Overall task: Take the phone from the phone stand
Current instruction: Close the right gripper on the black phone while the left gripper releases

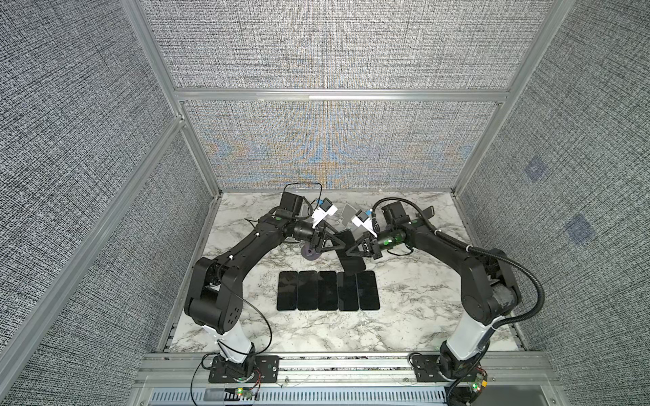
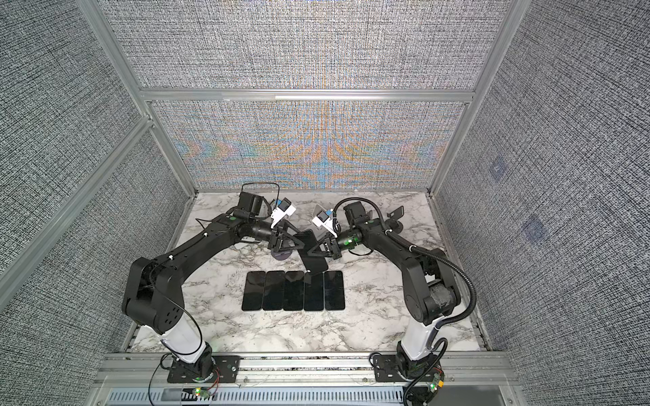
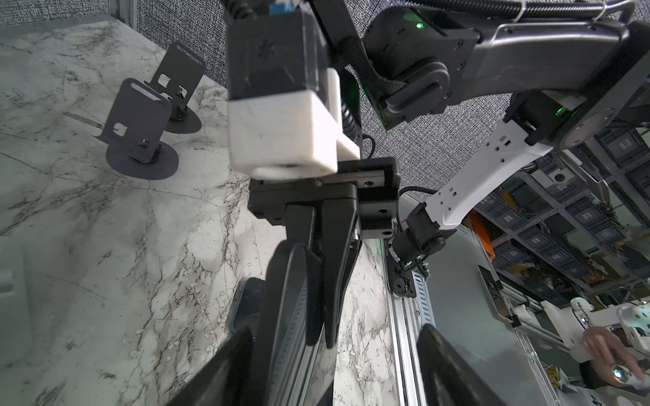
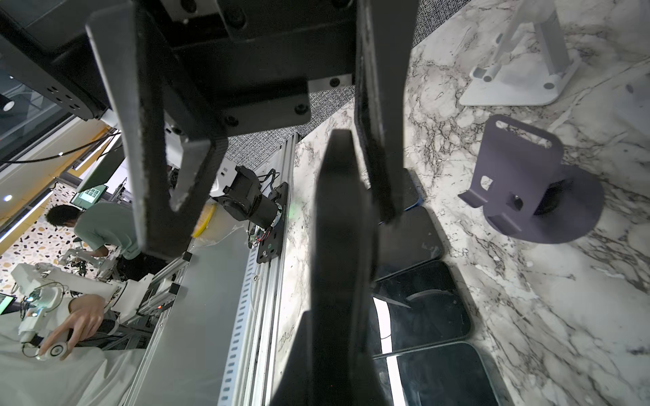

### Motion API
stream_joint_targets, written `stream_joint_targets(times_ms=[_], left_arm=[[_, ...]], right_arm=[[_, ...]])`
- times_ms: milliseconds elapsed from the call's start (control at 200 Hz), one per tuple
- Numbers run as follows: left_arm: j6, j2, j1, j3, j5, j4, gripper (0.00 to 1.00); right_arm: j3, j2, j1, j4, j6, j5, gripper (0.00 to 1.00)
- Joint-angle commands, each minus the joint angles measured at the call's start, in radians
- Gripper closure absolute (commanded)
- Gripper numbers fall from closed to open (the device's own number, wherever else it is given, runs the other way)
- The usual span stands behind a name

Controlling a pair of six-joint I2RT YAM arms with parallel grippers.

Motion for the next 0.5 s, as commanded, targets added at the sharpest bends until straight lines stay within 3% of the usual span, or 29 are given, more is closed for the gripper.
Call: stream_joint_targets(times_ms=[0, 235, 495], left_arm=[[0.034, -0.013, 0.001, 0.013, -0.019, -0.015, 0.24], [0.039, -0.022, 0.001, 0.026, -0.064, -0.042, 0.22], [-0.015, -0.036, 0.001, 0.018, -0.14, 0.002, 0.19]], right_arm=[[-0.016, -0.011, -0.015, 0.037, 0.048, -0.003, 1.0], [-0.093, -0.078, -0.089, 0.056, 0.087, 0.03, 1.0], [-0.2, -0.181, -0.157, -0.038, 0.083, 0.102, 1.0]])
